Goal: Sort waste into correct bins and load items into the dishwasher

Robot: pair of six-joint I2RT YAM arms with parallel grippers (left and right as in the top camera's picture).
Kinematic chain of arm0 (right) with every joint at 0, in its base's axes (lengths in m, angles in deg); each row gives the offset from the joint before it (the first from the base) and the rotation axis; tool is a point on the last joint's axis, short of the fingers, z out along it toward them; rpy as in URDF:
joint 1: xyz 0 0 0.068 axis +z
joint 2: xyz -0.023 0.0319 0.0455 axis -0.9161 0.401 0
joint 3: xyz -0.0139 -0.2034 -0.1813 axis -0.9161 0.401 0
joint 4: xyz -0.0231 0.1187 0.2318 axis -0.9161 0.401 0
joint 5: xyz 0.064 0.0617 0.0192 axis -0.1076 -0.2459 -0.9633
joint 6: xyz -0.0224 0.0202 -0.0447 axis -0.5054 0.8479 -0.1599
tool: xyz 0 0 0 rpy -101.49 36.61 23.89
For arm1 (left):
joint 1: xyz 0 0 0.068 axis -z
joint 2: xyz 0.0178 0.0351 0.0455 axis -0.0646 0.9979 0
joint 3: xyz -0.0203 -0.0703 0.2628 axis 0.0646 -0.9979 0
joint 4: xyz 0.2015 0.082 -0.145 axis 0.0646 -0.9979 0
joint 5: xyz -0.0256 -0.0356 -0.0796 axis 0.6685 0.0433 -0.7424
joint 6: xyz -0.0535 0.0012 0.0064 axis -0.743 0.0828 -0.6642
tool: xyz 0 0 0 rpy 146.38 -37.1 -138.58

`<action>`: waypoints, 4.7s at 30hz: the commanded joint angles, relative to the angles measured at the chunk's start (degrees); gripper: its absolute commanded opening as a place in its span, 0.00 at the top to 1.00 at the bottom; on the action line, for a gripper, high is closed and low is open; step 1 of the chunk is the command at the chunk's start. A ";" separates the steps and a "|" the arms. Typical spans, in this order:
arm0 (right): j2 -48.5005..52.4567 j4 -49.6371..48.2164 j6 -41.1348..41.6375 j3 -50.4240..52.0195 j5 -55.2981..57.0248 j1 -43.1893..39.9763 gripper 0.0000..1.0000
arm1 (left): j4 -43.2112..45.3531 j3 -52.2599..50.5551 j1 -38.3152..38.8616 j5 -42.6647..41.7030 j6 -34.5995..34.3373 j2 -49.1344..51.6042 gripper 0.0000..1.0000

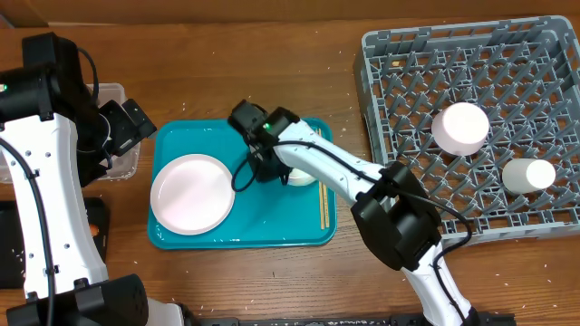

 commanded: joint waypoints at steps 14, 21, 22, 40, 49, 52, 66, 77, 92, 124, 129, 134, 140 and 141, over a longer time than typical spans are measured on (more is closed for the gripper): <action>-13.05 25.73 -4.96 -34.32 -18.69 -36.30 0.96 | 0.11 -0.26 -0.22 0.04 -0.57 0.09 0.00; -9.49 24.00 -24.72 -30.45 -57.90 -63.63 0.96 | 0.11 -0.26 -0.22 0.02 -0.55 0.09 0.00; -8.63 23.19 -27.19 -28.81 -62.66 -66.82 0.96 | 0.11 -0.26 -0.22 0.02 -0.57 0.09 0.00; 1.36 3.58 -23.41 -12.26 -67.78 -76.19 0.87 | 0.11 -0.26 -0.22 0.02 -0.57 0.09 0.00; 1.33 8.59 -20.17 -12.28 -58.42 -81.92 0.87 | 0.11 -0.26 -0.22 0.02 -0.55 0.09 0.00; 1.33 11.04 -20.17 -12.52 -53.92 -84.17 0.88 | 0.11 -0.26 -0.24 0.02 -0.55 0.09 0.00; -3.19 24.70 -13.38 -24.30 -45.81 -91.27 0.58 | 0.11 -0.26 -0.22 0.04 -0.57 0.09 0.00; -25.79 32.17 -9.66 -29.92 -40.50 -82.62 0.33 | 0.13 -0.26 -0.22 0.02 -0.57 0.09 0.00; -23.93 29.90 3.39 -21.51 -4.96 -20.70 0.00 | 0.11 -0.26 -0.24 0.04 -0.57 0.09 0.00; -1.70 1.51 9.20 10.47 -12.44 -9.97 0.07 | 0.11 -0.26 -0.22 0.04 -0.57 0.09 0.00; -1.70 0.52 9.20 12.28 -12.44 -9.73 0.12 | 0.11 -0.26 -0.22 0.02 -0.55 0.09 0.00; -1.44 0.37 13.05 12.37 -5.25 -7.74 0.51 | 0.13 -0.26 -0.22 0.04 -0.57 0.09 0.00; -1.44 0.94 15.23 12.37 0.48 -5.18 0.65 | 0.13 -0.26 -0.24 0.02 -0.57 0.09 0.00; -1.44 0.98 15.21 12.37 0.63 -4.74 0.73 | 0.13 -0.26 -0.22 0.02 -0.55 0.09 0.00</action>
